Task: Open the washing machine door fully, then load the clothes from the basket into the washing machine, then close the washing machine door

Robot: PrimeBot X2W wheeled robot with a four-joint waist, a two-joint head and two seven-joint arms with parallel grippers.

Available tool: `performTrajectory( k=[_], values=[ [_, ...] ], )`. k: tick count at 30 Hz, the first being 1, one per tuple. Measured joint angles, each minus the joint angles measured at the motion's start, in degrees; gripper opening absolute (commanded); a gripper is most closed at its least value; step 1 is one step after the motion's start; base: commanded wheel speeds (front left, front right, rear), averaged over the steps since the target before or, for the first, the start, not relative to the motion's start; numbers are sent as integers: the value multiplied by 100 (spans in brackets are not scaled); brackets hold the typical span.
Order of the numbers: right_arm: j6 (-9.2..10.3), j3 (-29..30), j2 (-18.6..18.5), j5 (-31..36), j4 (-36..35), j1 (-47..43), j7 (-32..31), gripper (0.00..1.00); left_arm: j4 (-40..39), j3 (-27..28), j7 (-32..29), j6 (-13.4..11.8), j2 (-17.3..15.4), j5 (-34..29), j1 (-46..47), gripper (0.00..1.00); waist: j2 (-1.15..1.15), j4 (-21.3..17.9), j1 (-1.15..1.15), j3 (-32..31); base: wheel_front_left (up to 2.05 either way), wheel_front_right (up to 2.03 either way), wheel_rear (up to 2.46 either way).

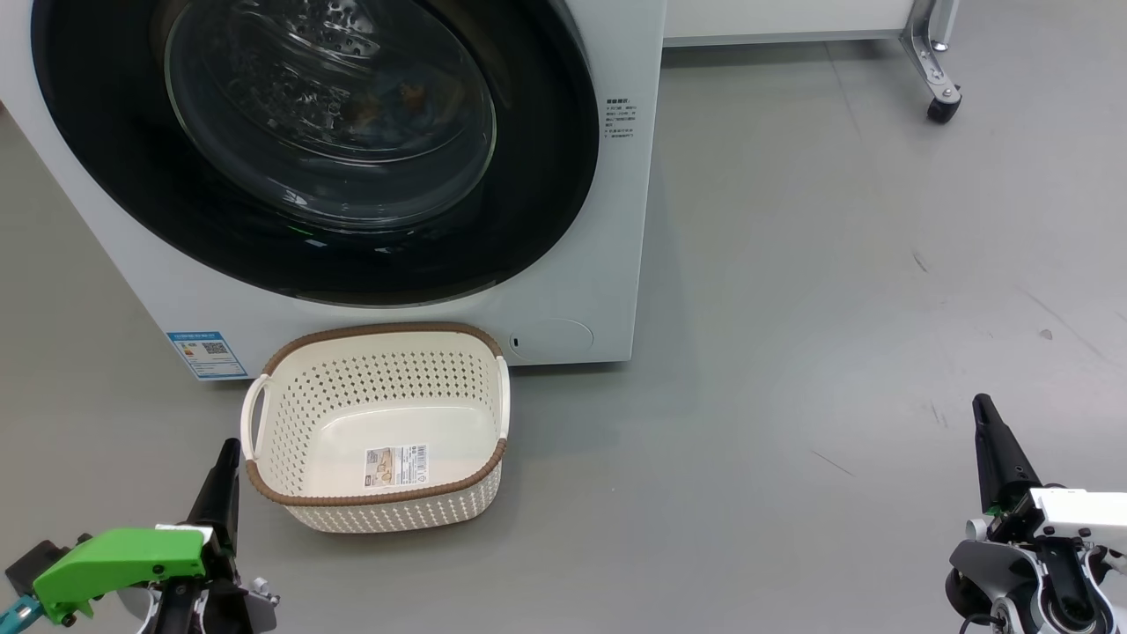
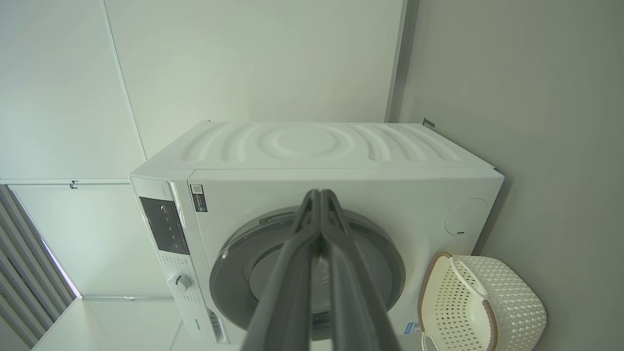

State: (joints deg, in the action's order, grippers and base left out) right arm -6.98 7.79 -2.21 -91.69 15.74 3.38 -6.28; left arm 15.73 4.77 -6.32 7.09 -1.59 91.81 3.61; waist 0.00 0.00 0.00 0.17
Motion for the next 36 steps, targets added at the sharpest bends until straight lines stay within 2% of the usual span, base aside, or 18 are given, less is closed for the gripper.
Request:
performTrajectory(
  k=[36],
  values=[
    [0, 0, 0, 0, 0, 0, 0, 0, -1, 0, 0, 0, 0, 0, 0, 0, 0, 0, 0, 0, 0, 0, 0]
  ],
)
